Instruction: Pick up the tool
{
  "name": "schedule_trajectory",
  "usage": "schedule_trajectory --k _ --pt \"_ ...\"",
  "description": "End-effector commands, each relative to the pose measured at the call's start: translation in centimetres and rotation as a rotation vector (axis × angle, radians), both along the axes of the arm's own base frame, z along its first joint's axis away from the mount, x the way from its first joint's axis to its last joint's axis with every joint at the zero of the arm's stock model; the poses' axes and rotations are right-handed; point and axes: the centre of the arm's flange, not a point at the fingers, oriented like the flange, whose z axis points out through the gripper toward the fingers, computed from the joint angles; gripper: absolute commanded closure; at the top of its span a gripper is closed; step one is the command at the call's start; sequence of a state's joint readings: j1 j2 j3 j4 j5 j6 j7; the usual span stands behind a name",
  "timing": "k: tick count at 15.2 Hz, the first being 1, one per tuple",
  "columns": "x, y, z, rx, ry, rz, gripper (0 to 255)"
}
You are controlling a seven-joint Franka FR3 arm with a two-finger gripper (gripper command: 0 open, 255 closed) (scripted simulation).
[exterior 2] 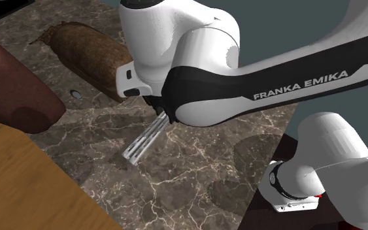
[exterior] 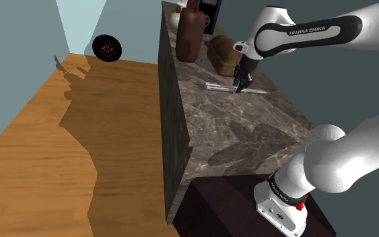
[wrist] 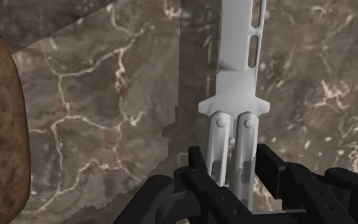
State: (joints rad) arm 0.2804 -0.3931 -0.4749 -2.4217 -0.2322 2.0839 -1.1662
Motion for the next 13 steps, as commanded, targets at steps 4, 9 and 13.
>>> schedule_trajectory --k 4,9,13 --pt "0.0 0.0 2.7 0.000 0.000 0.000 255" --pt "0.0 0.0 5.3 0.000 0.000 0.000 255" --pt "0.0 0.0 6.5 0.000 0.000 0.000 255"
